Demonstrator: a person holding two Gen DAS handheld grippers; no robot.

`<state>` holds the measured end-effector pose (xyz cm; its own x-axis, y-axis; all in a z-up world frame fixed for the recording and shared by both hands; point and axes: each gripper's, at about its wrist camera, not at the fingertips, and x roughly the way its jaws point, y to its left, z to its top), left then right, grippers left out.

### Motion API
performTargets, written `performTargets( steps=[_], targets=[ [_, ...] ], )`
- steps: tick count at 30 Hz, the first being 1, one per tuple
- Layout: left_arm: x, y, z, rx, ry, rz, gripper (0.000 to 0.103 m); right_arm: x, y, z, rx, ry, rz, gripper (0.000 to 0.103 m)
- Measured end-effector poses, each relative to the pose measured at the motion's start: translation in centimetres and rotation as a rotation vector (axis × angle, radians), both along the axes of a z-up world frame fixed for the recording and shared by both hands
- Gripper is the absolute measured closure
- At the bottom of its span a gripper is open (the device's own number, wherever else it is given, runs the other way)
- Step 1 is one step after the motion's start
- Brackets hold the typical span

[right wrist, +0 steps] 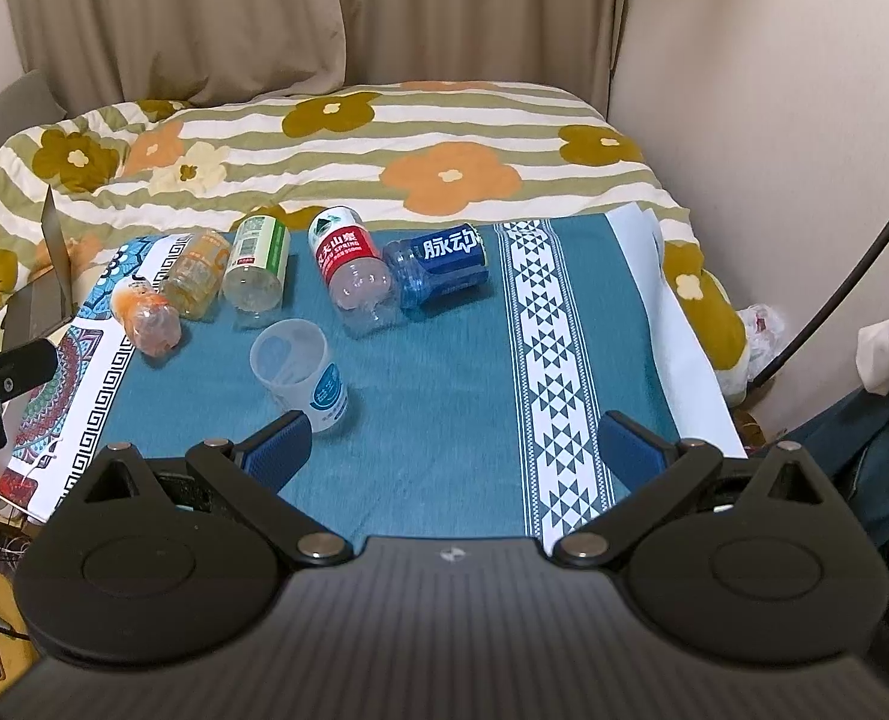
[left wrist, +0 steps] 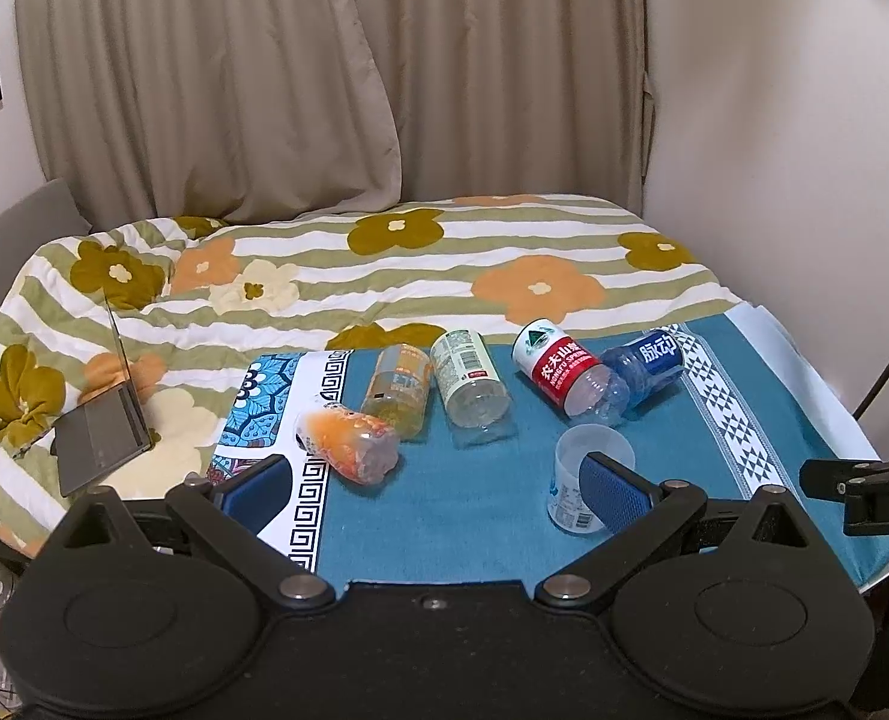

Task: Flip cup upright

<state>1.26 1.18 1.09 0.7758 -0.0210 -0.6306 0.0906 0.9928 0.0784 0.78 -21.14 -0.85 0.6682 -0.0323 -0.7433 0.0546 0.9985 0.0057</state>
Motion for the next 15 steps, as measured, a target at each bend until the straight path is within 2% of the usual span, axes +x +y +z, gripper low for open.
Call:
performTargets(
  steps=[15],
  targets=[
    [-0.18, -0.19, -0.05, -0.004, 0.002, -0.01, 0.0, 0.04, -0.12, 0.12, 0.002, 0.002, 0.001, 0.0]
  ],
)
